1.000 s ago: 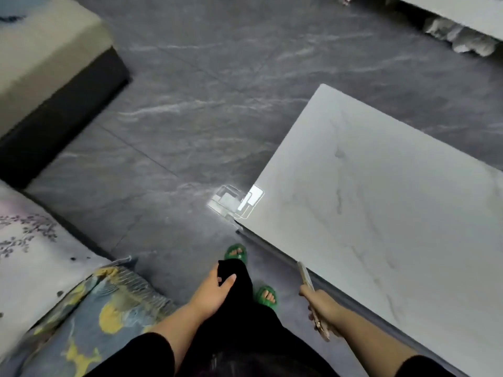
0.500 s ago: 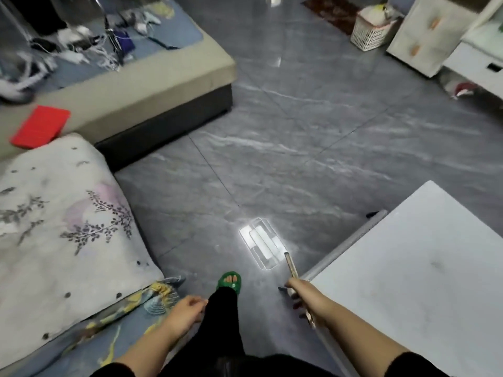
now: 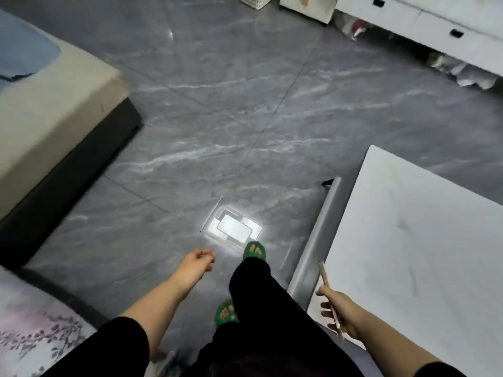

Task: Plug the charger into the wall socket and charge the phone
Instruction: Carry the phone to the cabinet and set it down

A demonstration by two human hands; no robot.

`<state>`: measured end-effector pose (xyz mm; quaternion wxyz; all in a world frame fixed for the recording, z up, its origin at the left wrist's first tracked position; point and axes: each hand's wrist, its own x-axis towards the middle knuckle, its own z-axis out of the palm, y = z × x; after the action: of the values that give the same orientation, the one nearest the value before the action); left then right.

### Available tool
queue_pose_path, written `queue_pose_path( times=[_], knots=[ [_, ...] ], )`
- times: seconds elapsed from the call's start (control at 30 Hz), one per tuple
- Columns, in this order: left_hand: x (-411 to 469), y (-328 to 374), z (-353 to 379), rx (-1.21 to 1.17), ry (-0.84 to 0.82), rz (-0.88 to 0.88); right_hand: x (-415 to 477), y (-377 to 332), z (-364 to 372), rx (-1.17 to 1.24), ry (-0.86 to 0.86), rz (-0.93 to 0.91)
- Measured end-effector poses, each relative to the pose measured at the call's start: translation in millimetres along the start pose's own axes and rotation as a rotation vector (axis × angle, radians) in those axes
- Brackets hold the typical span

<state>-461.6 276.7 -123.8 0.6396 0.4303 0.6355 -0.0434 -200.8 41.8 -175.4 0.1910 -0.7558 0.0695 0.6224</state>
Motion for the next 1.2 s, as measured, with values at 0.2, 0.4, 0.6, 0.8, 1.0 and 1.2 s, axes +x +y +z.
queue_pose_path(
  times=[0.2, 0.4, 0.6, 0.8, 1.0, 1.2],
  knots=[
    [74.9, 117.0, 16.5, 0.078, -0.02, 0.042, 30.5, -77.7, -30.1, 0.092, 0.01, 0.018],
    [123.0, 205.3, 25.4, 0.159, -0.027, -0.003, 52.5, -202.0, -53.0, 0.194, 0.01, -0.041],
    [208.1, 327.4, 16.6, 0.168, 0.007, 0.0, 81.9, -360.1, -88.9, 0.364, 0.03, -0.166],
    [314.2, 464.7, 26.9, 0.283, -0.101, -0.101, 113.8, -476.1, -131.7, 0.478, 0.073, -0.17],
    [357.4, 596.3, 90.6, 0.531, -0.242, 0.071, 129.4, -528.0, -176.4, 0.668, 0.196, -0.109],
    [382.7, 714.7, 200.5, 0.592, -0.357, 0.162, 137.8, -530.5, -231.2, 0.857, 0.261, 0.026]
  ],
)
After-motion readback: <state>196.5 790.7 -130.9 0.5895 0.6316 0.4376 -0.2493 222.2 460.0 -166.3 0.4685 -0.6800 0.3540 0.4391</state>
